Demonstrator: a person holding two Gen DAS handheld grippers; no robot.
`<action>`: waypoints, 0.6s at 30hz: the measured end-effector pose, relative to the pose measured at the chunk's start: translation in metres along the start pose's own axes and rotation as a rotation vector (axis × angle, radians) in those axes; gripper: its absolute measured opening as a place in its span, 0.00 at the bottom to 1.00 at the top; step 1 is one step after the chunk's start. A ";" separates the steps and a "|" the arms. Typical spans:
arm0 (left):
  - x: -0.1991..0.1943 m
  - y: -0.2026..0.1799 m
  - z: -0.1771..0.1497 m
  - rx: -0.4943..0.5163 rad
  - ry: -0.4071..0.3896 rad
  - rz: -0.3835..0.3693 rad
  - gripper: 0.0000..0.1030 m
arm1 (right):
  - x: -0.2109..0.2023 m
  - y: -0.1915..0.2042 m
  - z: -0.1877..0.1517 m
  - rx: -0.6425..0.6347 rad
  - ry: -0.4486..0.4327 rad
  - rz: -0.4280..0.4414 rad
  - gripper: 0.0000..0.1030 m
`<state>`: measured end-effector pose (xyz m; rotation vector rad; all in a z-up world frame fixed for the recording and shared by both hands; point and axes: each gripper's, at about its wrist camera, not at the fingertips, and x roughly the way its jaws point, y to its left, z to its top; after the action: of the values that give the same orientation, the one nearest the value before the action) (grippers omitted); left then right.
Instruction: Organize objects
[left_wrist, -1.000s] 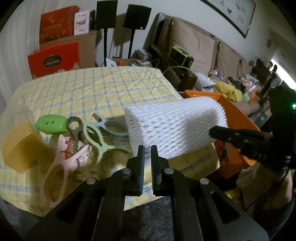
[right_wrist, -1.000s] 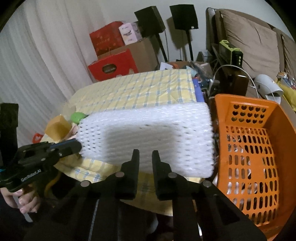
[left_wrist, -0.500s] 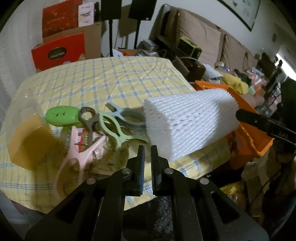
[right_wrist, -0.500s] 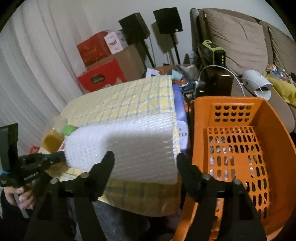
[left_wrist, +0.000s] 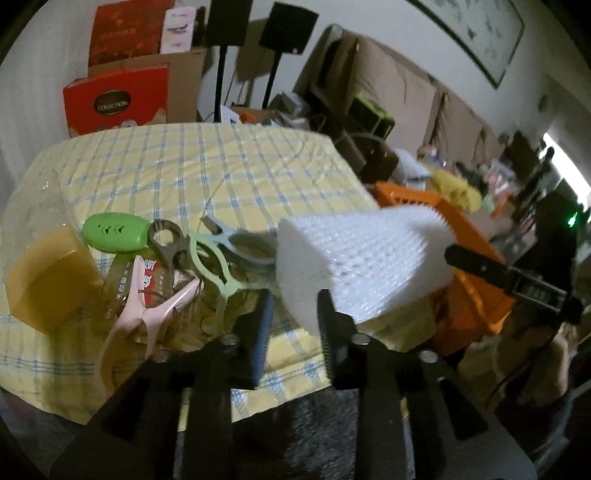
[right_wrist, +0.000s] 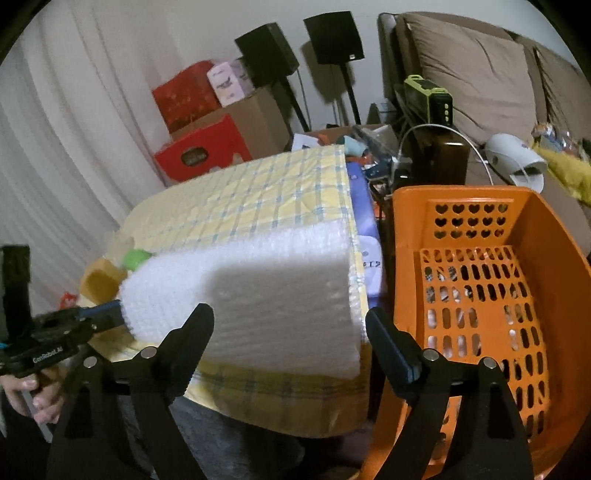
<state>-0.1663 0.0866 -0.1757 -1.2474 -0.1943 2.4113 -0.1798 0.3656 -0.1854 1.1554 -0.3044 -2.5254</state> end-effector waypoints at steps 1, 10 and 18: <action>-0.002 0.001 0.001 -0.008 -0.006 -0.018 0.30 | -0.002 -0.004 0.001 0.020 -0.004 0.013 0.86; -0.009 0.016 0.010 -0.155 -0.037 -0.280 0.76 | -0.006 -0.033 0.005 0.189 0.008 0.123 0.86; 0.002 -0.002 -0.001 -0.082 0.089 -0.392 0.76 | 0.000 -0.034 0.001 0.207 0.034 0.132 0.86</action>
<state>-0.1661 0.0893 -0.1768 -1.2180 -0.4685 2.0263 -0.1881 0.3970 -0.1955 1.2089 -0.6250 -2.4004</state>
